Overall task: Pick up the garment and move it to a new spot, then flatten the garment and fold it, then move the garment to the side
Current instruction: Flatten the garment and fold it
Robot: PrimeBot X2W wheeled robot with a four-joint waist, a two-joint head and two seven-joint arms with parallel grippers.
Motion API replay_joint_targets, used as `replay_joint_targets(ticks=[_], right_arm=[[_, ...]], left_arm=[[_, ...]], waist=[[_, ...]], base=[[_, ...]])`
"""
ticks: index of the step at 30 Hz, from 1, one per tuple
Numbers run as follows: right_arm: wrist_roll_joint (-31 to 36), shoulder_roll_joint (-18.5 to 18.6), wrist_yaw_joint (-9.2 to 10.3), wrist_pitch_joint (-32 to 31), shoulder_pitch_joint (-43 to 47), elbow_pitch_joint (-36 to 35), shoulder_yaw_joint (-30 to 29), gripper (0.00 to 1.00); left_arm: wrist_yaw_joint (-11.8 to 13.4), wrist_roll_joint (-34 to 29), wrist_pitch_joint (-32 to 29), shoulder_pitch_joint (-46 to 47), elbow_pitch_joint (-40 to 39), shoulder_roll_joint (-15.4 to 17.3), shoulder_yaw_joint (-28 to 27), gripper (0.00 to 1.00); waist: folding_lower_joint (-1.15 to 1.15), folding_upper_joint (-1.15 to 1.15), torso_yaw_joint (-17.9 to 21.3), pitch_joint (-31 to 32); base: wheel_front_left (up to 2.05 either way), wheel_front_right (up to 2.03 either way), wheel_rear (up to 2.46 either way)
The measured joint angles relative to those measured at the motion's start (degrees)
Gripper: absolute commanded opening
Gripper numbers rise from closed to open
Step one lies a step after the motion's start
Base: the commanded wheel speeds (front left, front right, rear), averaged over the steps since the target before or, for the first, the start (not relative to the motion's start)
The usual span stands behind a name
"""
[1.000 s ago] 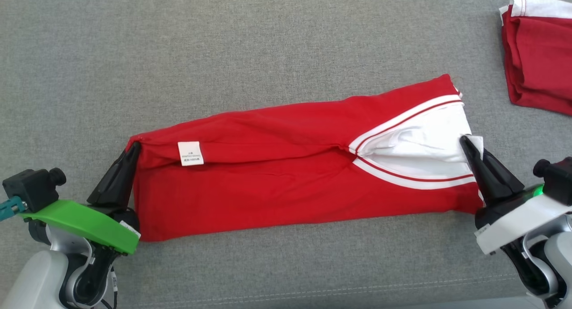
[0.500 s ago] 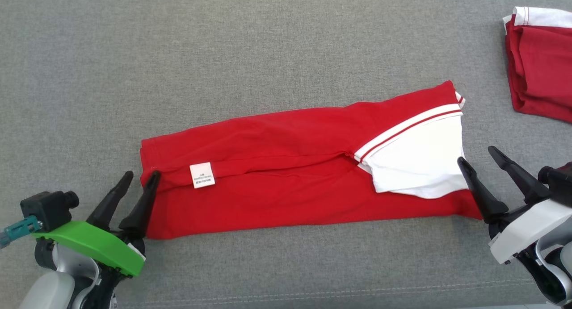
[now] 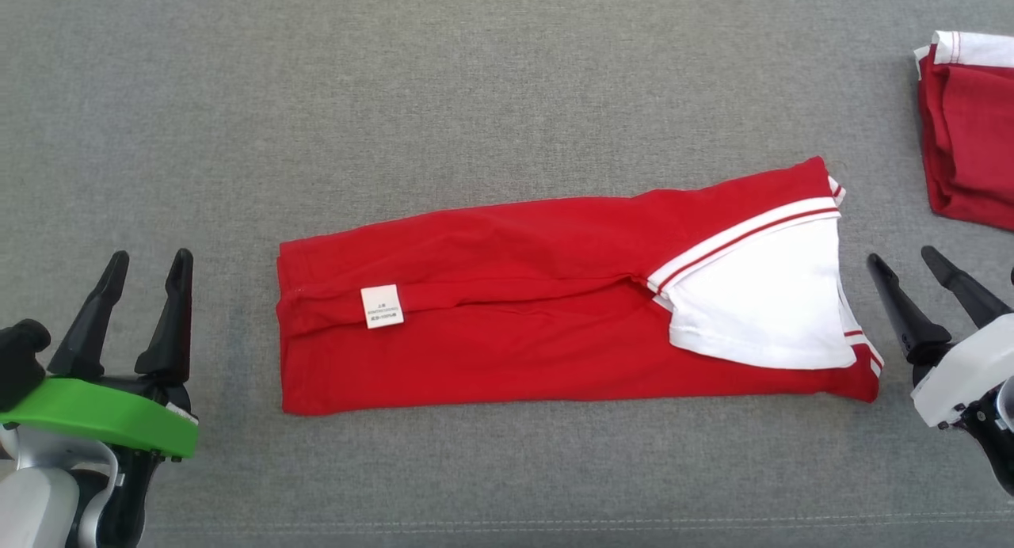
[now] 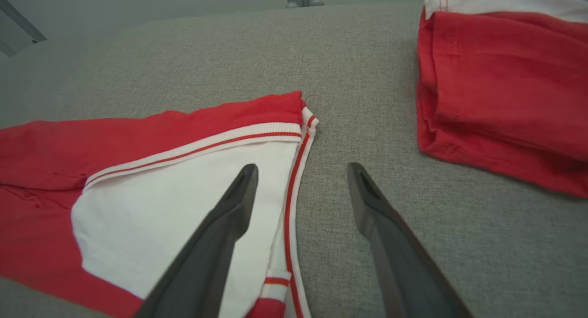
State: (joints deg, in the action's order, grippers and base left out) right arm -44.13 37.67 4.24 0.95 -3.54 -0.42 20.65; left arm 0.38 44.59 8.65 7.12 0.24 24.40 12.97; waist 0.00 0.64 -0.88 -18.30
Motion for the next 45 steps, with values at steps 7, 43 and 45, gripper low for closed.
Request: replay_joint_targets(ticks=[7,43,45], right_arm=[[-2.86,-2.45,0.42,-2.88,-2.16,5.16,0.27,1.00],[-18.93,-5.70,-3.88,-13.65,-7.72,19.97,-5.11,0.00],[-19.35,-3.82,-3.68,-14.12,-7.65,20.49,-6.38,0.00]], left_arm=[[2.80,-2.31,3.05,0.00,-2.18,-1.03,-0.36,1.00],[4.69,-3.60,5.03,-4.14,-4.54,-5.31,-2.02,1.00],[4.69,-3.60,5.06,-4.17,-4.56,-5.32,-2.12,1.00]], waist=[[0.00,0.00,-1.93,0.11],[0.00,0.00,-5.20,1.79],[0.00,0.00,-4.80,1.88]], base=[[0.00,0.00,0.00],[0.00,0.00,0.00],[0.00,0.00,0.00]])
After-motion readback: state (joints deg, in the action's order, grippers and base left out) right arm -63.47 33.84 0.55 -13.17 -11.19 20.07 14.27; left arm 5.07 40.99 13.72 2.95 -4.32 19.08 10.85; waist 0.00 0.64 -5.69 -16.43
